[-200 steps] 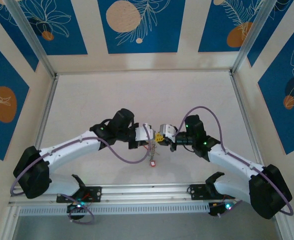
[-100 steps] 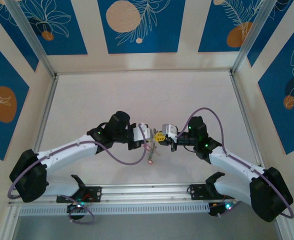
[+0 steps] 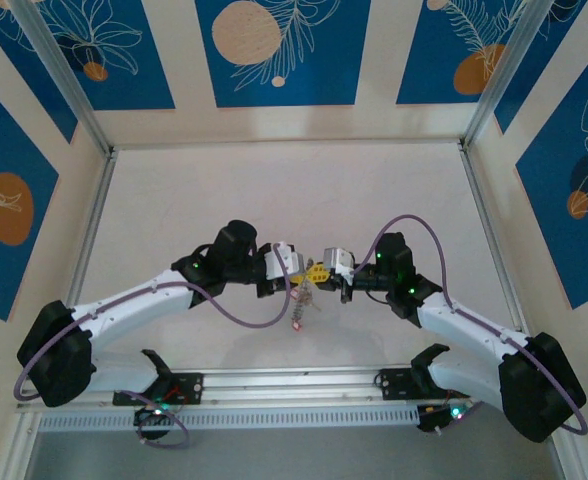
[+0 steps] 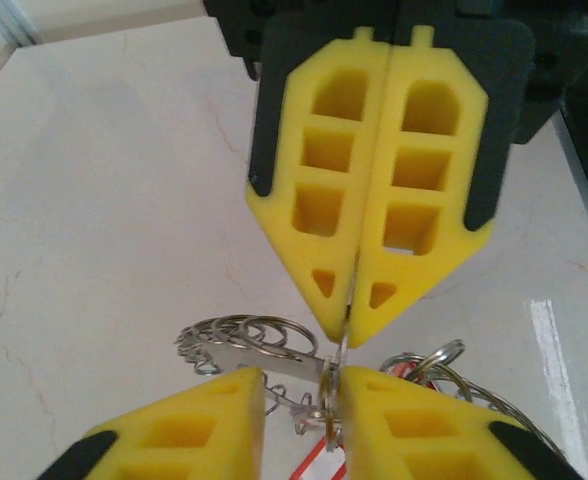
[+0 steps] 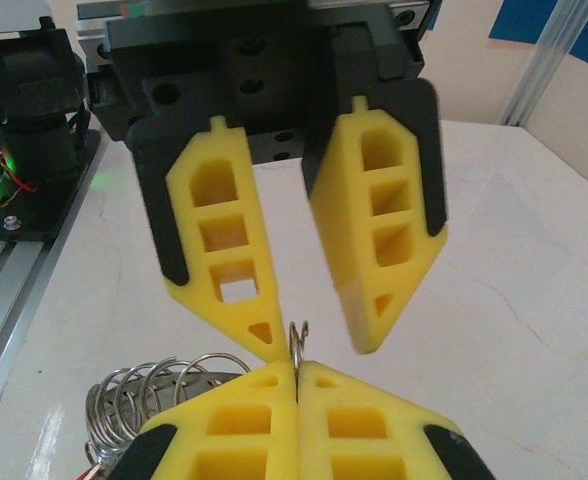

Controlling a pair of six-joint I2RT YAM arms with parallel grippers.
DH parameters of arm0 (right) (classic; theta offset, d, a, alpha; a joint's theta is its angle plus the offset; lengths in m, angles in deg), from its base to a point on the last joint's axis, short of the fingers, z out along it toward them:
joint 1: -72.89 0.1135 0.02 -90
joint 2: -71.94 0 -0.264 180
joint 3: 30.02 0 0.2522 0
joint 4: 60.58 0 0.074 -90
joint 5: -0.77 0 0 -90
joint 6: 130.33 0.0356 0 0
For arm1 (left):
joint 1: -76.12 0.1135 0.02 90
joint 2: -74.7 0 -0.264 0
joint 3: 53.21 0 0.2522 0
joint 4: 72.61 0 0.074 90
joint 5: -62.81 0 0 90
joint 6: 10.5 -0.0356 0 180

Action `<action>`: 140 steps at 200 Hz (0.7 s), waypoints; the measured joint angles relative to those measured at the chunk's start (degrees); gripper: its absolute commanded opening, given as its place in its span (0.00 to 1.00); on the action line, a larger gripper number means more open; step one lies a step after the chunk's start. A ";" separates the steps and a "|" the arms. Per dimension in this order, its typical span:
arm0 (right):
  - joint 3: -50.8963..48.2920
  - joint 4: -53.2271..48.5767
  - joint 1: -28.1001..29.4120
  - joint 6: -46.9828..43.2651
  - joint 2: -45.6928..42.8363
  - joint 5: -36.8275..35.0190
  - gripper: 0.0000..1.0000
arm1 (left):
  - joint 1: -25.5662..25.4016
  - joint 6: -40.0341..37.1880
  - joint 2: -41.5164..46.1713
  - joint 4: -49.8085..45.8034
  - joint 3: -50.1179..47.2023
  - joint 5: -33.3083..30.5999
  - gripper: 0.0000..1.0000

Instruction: Put the keys on the keyring

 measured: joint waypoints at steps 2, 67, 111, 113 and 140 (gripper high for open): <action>0.00 0.02 0.00 0.00 0.00 0.00 0.00 | 0.00 -0.31 0.00 0.07 -0.04 0.17 0.11; 0.42 -2.29 0.35 -1.60 0.00 -1.31 0.12 | -0.13 -2.05 -0.07 -3.41 0.94 0.44 0.00; 3.56 -9.16 1.51 -5.99 1.22 -5.25 0.16 | -1.57 -6.95 -1.20 -15.19 8.15 -5.01 0.00; 3.61 -9.29 1.55 -6.08 1.31 -5.31 0.16 | -1.62 -7.17 -1.27 -15.50 8.44 -5.18 0.00; 3.87 -9.84 2.45 -6.51 2.91 -6.08 0.16 | -2.91 -9.70 -3.04 -20.39 12.02 -8.02 0.00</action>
